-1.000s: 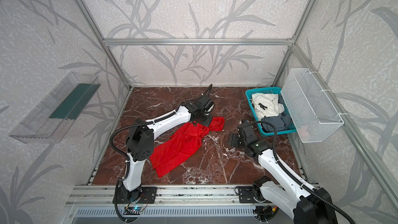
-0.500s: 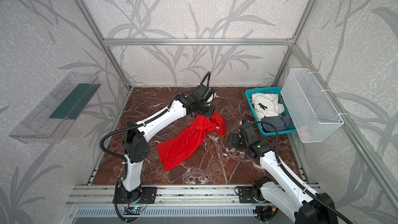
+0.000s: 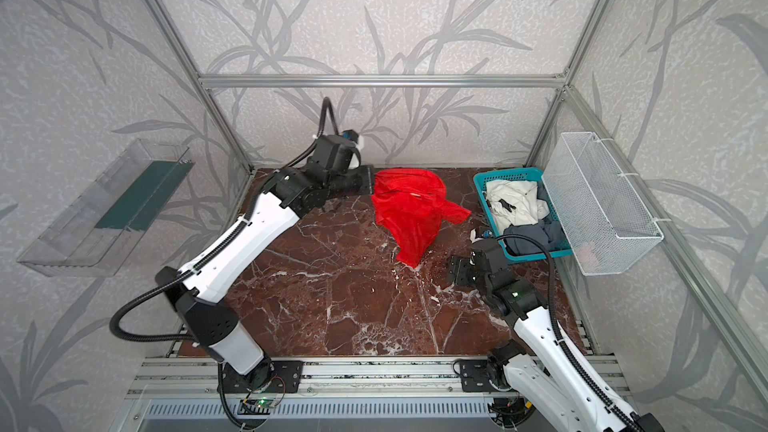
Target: Fold and stack the t-shirts
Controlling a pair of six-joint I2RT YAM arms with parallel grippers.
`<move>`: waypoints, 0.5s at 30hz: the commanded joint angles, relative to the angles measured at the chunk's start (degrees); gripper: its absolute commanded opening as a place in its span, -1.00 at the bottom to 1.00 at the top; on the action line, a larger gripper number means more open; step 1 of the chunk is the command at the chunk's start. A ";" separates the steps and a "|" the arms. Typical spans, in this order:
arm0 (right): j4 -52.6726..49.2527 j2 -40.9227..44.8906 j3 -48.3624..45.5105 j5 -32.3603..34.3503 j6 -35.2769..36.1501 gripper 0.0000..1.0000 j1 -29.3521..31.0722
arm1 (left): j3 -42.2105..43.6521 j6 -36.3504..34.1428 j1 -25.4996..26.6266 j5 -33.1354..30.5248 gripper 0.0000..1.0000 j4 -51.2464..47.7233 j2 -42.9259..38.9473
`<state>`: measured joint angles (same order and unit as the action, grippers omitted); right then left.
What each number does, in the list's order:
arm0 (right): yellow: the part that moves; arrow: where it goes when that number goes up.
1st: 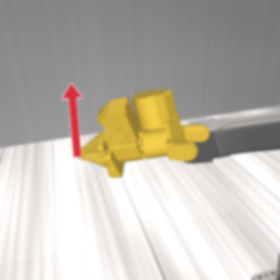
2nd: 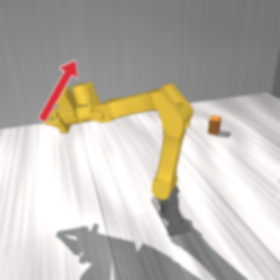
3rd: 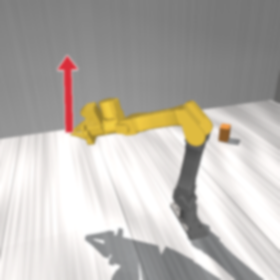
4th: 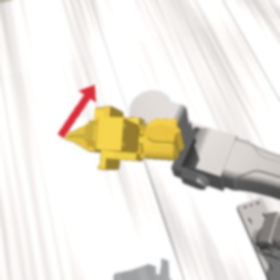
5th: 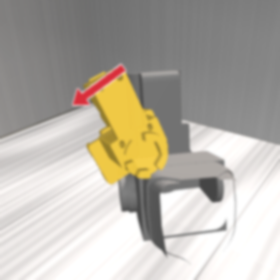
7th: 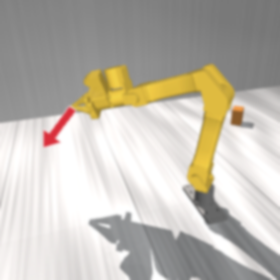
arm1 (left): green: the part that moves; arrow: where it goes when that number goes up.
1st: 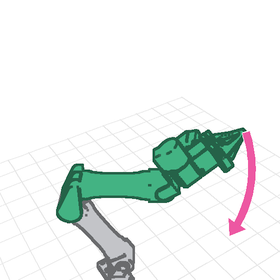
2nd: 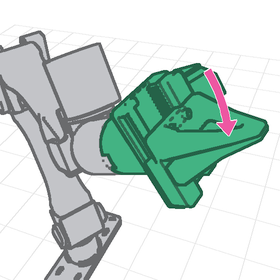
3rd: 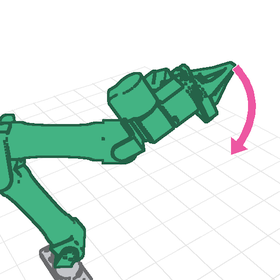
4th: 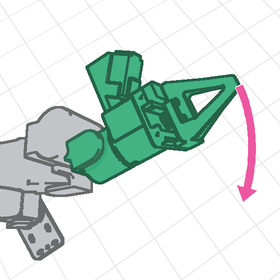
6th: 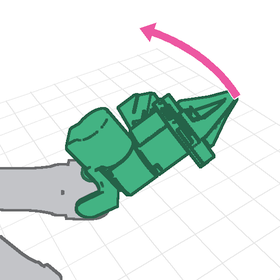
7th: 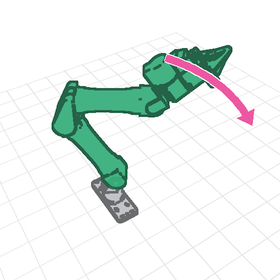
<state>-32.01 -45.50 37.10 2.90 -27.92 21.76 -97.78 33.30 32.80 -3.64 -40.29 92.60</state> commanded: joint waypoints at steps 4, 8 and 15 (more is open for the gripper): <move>2.72 -6.28 1.61 -5.20 1.82 0.73 0.33 | 24.14 5.23 -8.36 -10.47 0.16 -1.76 -0.42; 4.54 -11.14 3.08 -4.92 2.17 0.73 1.52 | 32.84 3.13 -7.35 -6.85 0.22 2.88 -6.78; 8.63 -22.82 8.61 -5.40 2.78 0.71 4.35 | 36.10 0.65 -5.09 16.09 0.14 16.39 -6.59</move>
<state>-26.22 -65.14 42.06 -2.04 -26.13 24.71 -60.25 35.14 26.52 2.11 -31.59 83.57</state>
